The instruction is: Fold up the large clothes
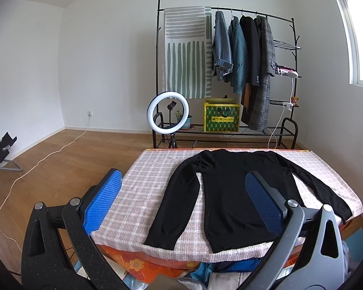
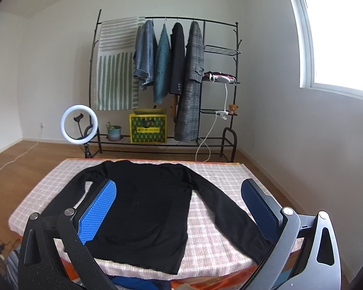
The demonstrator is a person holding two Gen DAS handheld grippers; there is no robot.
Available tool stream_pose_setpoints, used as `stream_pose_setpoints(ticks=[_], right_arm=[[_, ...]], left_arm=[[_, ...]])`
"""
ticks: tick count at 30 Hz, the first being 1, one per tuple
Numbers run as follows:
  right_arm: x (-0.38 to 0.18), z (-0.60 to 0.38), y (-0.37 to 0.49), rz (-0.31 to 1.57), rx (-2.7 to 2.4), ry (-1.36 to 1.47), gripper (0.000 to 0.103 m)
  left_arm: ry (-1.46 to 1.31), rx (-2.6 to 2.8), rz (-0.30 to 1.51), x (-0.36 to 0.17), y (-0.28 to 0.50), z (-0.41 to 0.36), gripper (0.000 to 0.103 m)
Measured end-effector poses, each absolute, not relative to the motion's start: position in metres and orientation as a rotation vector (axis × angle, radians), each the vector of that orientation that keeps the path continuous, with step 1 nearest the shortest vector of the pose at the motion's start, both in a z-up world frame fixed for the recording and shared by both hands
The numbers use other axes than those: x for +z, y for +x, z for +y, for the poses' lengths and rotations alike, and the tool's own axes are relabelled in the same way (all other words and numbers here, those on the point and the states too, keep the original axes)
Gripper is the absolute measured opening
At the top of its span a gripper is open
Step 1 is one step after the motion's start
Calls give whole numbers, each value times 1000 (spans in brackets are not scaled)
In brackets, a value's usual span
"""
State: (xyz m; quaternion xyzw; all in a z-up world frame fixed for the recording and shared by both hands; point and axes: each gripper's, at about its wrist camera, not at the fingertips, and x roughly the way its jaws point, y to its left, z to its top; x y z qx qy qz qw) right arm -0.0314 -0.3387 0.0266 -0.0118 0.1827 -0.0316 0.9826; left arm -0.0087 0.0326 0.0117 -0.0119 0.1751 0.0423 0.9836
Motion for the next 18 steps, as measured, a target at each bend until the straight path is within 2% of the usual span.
stream_pose_setpoints(ticks=[18], right_arm=[[35, -304, -7, 350, 100, -25, 103]], left_arm=[[-25, 107, 314, 23, -5, 48, 103]])
